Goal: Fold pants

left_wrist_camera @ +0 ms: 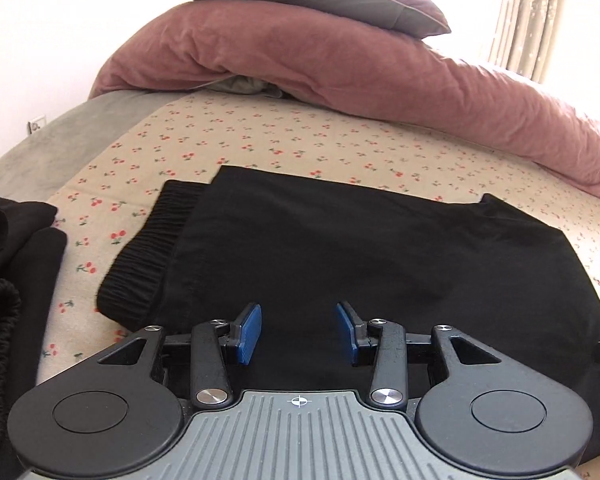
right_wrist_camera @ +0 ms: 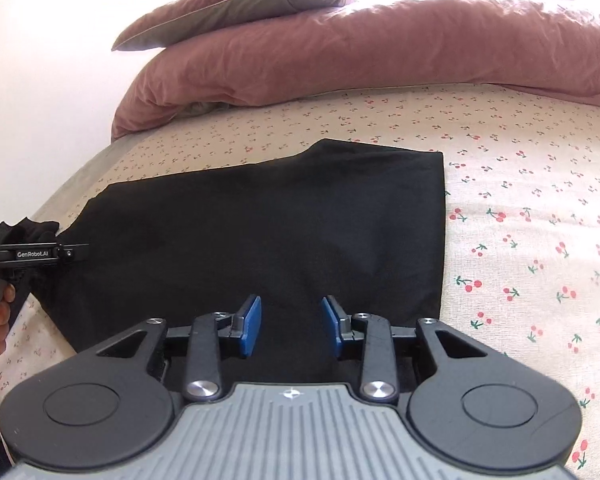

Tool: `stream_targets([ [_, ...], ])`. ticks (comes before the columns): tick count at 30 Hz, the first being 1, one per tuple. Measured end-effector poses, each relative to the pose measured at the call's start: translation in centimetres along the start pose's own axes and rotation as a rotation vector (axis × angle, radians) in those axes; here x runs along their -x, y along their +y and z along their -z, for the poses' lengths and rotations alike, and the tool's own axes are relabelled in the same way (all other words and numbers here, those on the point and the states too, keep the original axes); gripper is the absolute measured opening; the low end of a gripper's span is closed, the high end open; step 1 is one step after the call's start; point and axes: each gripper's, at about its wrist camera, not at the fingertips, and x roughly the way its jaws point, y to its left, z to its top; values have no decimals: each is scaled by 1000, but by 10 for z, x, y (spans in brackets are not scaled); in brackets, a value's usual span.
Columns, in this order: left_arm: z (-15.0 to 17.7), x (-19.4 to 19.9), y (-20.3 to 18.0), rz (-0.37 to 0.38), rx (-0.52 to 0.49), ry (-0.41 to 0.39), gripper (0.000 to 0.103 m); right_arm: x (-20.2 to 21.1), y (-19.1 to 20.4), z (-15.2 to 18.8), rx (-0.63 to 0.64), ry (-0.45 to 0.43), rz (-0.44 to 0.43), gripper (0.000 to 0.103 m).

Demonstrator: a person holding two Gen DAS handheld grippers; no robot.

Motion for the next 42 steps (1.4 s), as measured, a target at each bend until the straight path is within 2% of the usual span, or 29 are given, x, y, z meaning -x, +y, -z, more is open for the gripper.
stream_targets([
  [1,1,-1,-8,14,-9,3,40,-11,-3,3,-17,34,15,27],
  [4,4,-11,-39,34,-50,32,40,-9,10,7,62,13,52,27],
  [7,5,-15,-62,46,-70,51,40,6,7,9,29,0,5,27],
  [9,5,-17,-78,59,-87,57,40,8,2,14,26,26,21,27],
  [14,12,-27,-106,30,-126,72,40,17,-2,26,46,53,28,27],
  [19,13,-31,-116,-16,-145,81,40,27,-7,36,25,86,1,27],
  [25,12,-32,-118,-40,-143,90,41,39,2,47,126,123,-27,27],
  [27,10,-30,-120,-42,-132,91,40,45,1,47,141,85,-62,27],
  [32,7,-29,-132,-7,-132,88,40,50,-10,35,66,3,-120,27],
  [34,10,-33,-137,-14,-139,89,40,43,-15,31,48,13,-115,27],
  [37,12,-37,-142,-29,-152,74,41,26,-23,30,27,74,-66,26],
  [42,13,-37,-141,-26,-159,67,41,28,-27,20,8,33,-77,26],
])
